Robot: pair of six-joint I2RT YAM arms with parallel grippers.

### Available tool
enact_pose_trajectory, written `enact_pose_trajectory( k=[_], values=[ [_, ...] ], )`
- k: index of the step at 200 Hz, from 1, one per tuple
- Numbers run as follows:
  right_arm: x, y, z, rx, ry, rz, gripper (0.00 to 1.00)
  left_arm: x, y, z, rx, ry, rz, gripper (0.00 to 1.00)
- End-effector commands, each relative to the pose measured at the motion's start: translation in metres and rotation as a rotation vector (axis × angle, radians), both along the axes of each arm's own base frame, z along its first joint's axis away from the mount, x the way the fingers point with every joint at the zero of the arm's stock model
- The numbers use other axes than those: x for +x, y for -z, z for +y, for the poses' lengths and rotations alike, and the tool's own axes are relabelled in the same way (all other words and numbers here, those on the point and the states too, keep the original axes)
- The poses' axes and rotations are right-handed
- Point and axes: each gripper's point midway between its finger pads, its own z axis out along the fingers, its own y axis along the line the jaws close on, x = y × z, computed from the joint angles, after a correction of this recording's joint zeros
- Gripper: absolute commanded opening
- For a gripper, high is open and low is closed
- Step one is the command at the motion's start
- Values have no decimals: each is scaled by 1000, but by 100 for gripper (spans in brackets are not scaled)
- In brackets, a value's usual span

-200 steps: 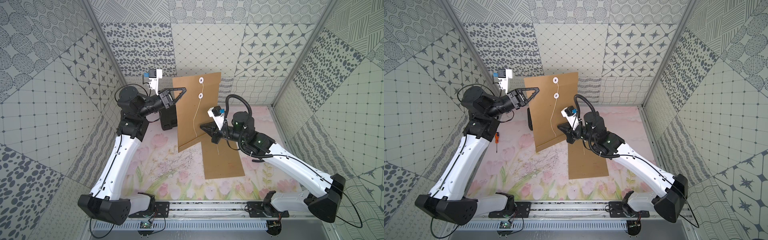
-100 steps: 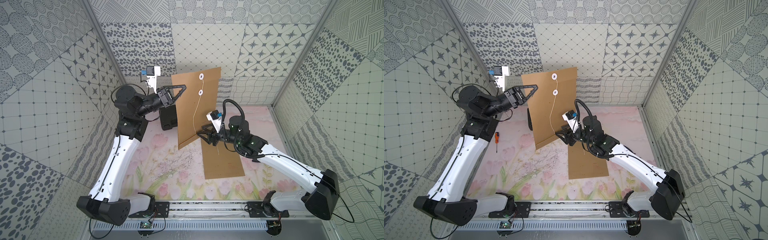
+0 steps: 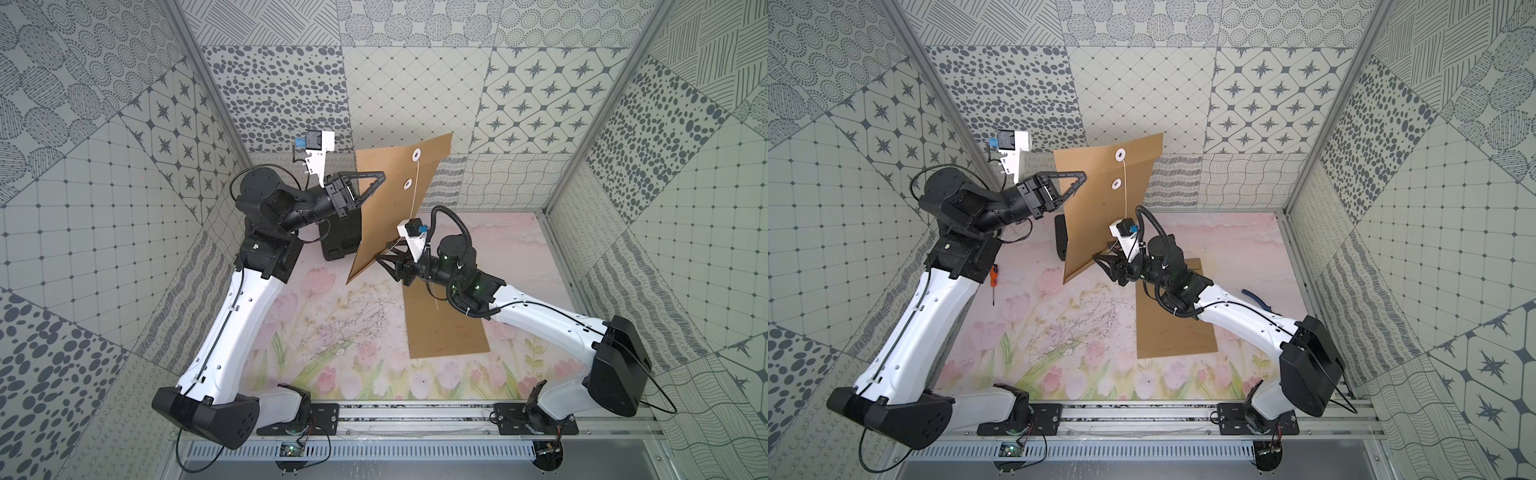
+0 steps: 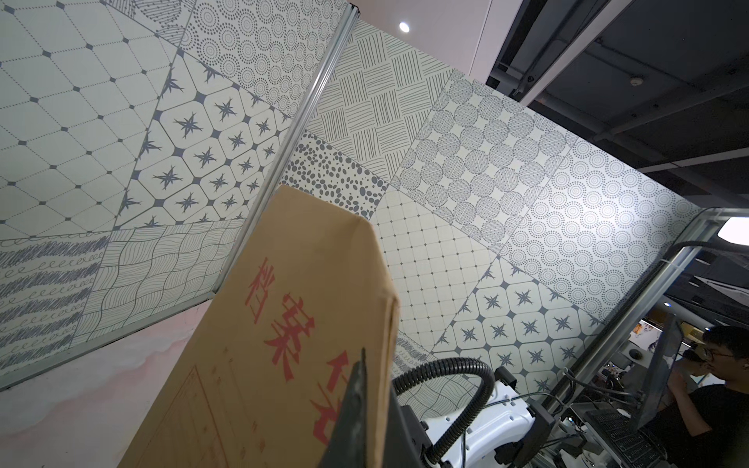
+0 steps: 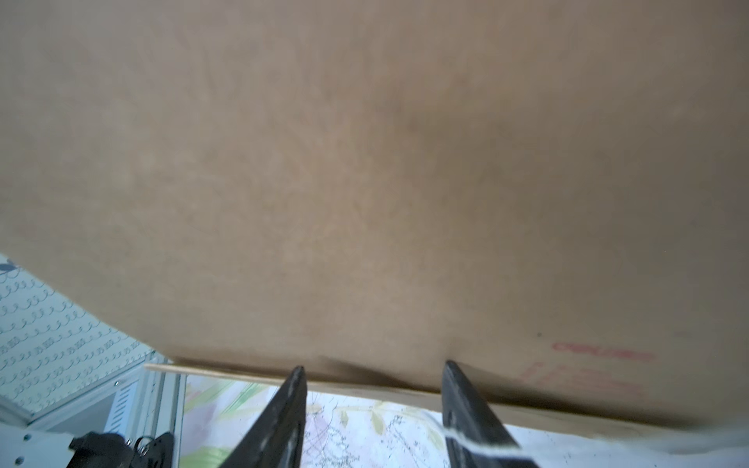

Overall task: Close the mouth of the file bag
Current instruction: Close the file bag.

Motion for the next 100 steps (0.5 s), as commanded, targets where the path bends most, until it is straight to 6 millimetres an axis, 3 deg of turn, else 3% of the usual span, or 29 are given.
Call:
enact_pose_trajectory(
  k=[1,46,100],
  values=[
    [10,-30,-2,95,64,-82,49,-7,-10,-1,3,6,-71,0],
    [14,-33,-18,107,124,-81,29,-9,-10,0,19,-8,-85,0],
    [6,-26,-35,99,140,-45,0,-7,-11,1,30,-28,-103,0]
  ],
)
